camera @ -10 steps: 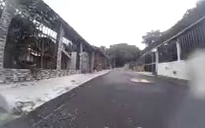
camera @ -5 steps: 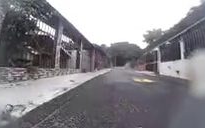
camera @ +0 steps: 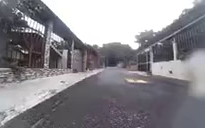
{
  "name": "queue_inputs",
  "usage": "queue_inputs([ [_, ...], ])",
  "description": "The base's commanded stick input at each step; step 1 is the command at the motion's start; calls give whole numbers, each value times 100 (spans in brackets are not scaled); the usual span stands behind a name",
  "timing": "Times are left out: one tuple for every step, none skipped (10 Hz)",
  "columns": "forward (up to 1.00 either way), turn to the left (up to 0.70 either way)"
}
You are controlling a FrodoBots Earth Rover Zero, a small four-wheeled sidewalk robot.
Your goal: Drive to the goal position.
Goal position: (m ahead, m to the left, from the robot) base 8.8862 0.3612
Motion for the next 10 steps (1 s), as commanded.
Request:
queue_inputs([
  [50,-15],
  [50,-38],
  [50,-49],
  [50,-49],
  [50,-14],
  [50,1],
  [50,1],
  [50,1],
  [50,1],
  [50,1],
])
